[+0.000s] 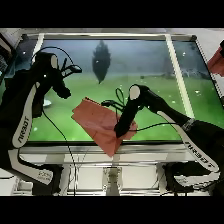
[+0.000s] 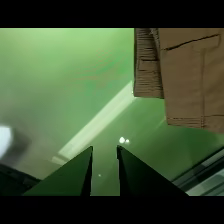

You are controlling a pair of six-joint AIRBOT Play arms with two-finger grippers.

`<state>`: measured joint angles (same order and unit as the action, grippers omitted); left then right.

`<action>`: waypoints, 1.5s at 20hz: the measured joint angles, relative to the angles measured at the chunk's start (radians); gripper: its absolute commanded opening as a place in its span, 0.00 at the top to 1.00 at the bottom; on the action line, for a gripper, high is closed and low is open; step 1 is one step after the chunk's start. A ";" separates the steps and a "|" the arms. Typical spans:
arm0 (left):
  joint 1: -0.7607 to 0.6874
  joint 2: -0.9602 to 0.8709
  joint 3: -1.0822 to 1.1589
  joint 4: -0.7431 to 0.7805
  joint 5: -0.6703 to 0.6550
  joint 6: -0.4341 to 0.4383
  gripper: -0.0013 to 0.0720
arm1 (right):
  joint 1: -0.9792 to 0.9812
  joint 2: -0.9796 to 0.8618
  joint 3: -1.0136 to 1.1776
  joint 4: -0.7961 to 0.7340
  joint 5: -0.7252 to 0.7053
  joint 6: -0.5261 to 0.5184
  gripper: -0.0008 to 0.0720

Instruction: Fold the clothes and pants, and hang the long-sleeved shirts on hangers.

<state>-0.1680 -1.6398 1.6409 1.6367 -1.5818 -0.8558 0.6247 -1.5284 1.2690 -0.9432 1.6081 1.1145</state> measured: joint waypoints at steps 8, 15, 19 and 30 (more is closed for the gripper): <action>0.028 0.090 -0.001 -0.025 -0.009 0.007 0.74 | 0.193 0.000 0.000 0.096 0.021 0.020 0.28; 0.045 0.103 -0.001 -0.053 -0.008 -0.015 0.74 | 0.096 0.027 0.006 -0.027 -0.060 0.061 0.16; 0.110 0.124 -0.010 -0.152 -0.004 -0.035 0.72 | -0.060 0.042 -0.053 -0.095 -0.180 -0.009 0.11; 0.340 0.176 -0.174 -0.337 -0.002 -0.119 0.72 | -0.178 -0.040 -0.196 -0.154 -0.509 -0.156 0.12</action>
<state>0.1715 -1.4639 1.4673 1.2999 -1.5833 -0.9749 0.4469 -1.5684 1.0729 -1.0969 1.0996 0.9581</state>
